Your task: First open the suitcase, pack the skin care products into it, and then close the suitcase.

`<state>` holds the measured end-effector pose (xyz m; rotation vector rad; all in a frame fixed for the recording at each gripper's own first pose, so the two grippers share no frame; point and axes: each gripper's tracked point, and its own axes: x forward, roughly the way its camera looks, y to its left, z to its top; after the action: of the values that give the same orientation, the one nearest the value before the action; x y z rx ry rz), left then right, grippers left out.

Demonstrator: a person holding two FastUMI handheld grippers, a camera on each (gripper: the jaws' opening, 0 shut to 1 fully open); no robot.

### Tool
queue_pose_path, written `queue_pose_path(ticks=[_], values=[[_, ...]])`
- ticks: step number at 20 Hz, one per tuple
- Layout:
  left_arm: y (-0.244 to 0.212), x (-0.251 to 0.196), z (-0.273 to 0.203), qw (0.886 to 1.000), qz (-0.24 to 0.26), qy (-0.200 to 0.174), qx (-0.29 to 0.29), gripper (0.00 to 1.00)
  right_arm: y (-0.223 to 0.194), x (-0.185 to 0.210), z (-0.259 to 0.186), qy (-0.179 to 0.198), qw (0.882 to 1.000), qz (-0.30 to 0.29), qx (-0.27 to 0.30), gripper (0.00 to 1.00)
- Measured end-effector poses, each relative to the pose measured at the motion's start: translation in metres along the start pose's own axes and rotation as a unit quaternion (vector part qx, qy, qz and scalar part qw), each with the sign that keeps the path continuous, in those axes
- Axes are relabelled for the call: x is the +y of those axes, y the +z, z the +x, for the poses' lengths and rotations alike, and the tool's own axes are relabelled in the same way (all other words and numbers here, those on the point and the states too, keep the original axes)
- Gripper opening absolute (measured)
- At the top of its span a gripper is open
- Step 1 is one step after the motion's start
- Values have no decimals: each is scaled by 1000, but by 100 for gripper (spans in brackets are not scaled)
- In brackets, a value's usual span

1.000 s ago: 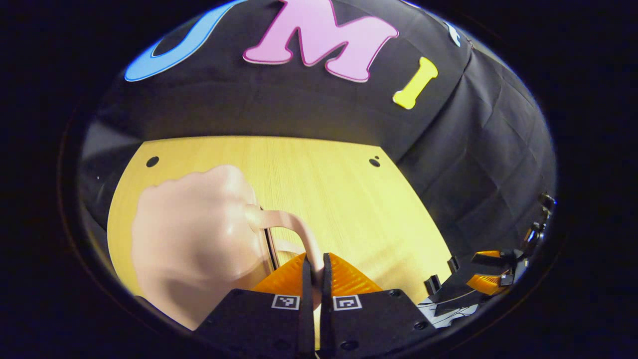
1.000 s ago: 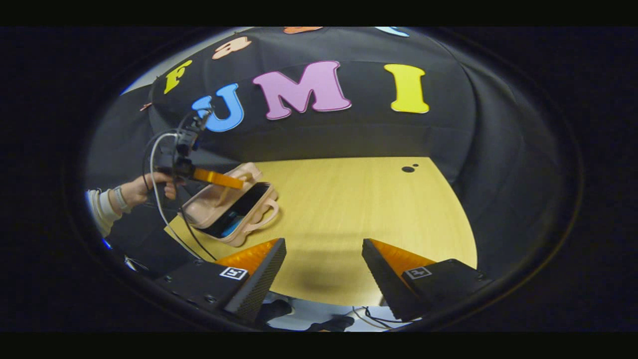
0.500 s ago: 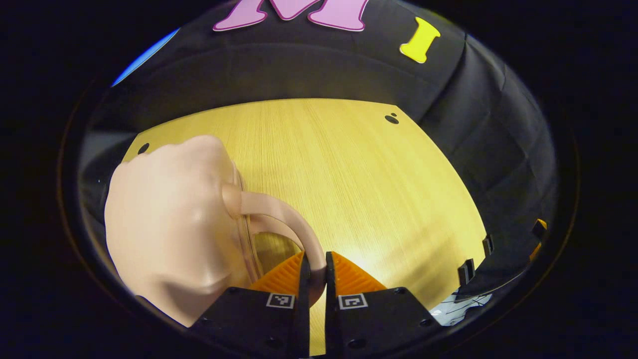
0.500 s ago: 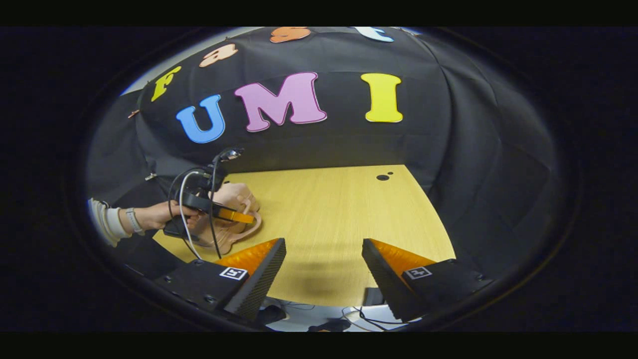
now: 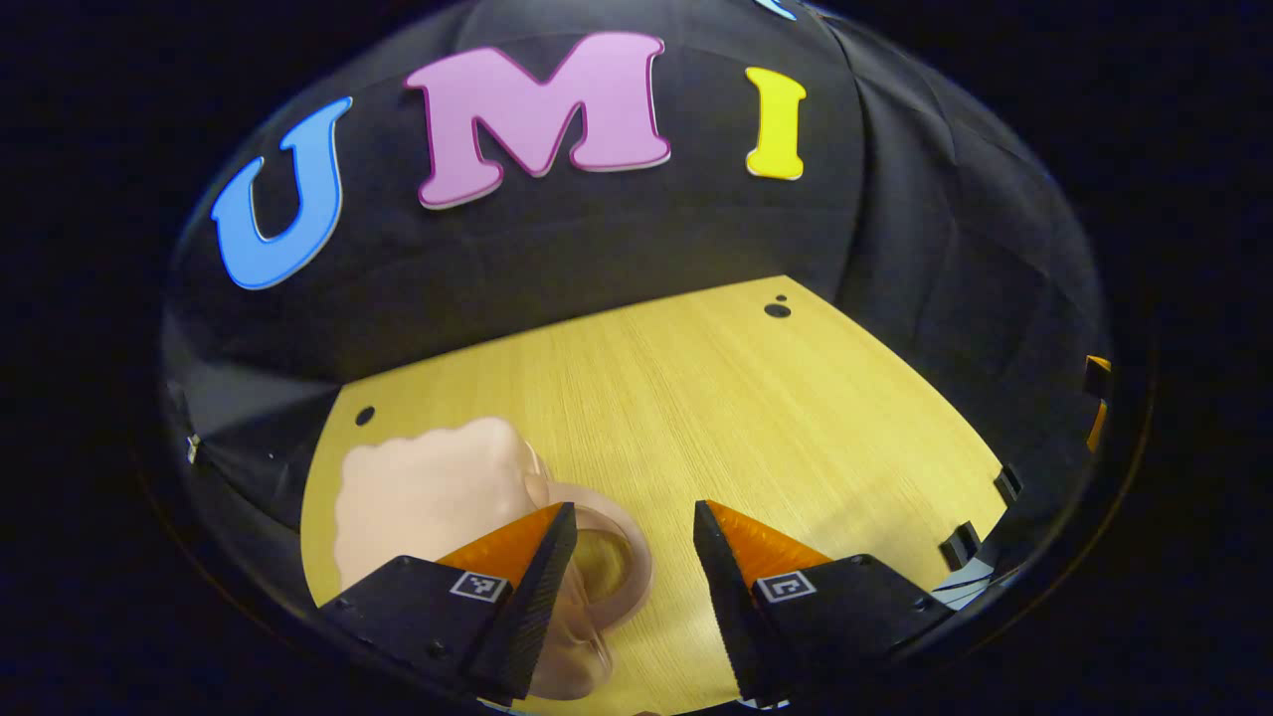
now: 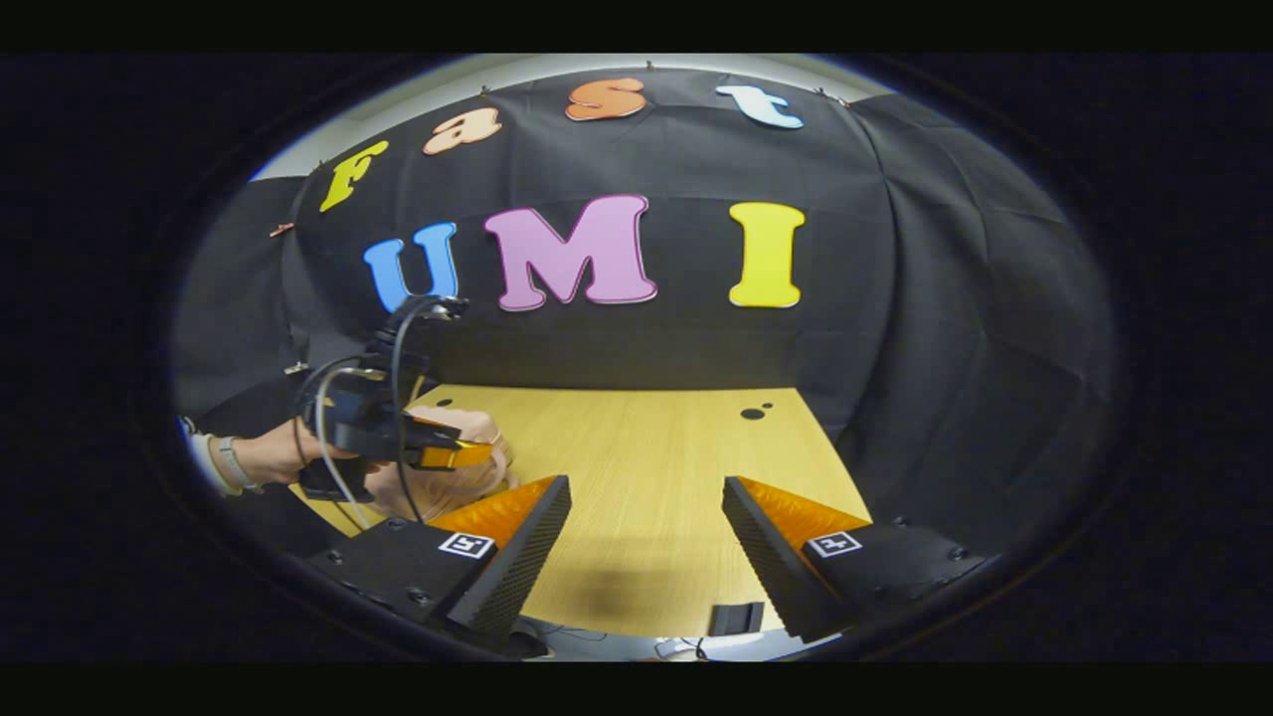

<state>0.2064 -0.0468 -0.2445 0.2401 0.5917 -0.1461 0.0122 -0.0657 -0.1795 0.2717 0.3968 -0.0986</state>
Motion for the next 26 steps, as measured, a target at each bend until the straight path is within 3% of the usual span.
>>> queue_pose_path(ticks=[6, 8, 11, 12, 13, 15, 17, 21, 24, 26], values=[[105, -39, -122, 984, 0, 10, -179, 97, 90, -17, -14, -20, 994, -17, -106, 97], [124, -44, -164, 975, -18, 17, -219, 97, 117, -20, -23, -20, 989, -33, -141, 97], [134, -47, -199, 964, -35, 57, -258, 97, 140, -17, -33, -4, 981, -67, -182, 97], [137, -49, -212, 960, -40, 70, -268, 97, 145, -15, -37, 2, 978, -76, -197, 90], [137, -50, -221, 958, -43, 82, -273, 97, 145, -15, -40, 9, 977, -78, -200, 97], [135, -50, -241, 950, -45, 111, -290, 97, 148, -3, -51, 35, 975, -78, -206, 98], [131, -58, -250, 945, -51, 116, -303, 97, 156, 3, -59, 51, 970, -78, -223, 100], [124, -46, -263, 944, -63, 107, -306, 96, 167, 6, -69, 26, 967, -68, -242, 97], [133, -36, -281, 936, -62, 104, -329, 97, 170, 14, -71, 20, 967, -65, -245, 97], [130, -33, -277, 939, -70, 95, -323, 96, 169, 11, -71, 8, 967, -73, -243, 97]])
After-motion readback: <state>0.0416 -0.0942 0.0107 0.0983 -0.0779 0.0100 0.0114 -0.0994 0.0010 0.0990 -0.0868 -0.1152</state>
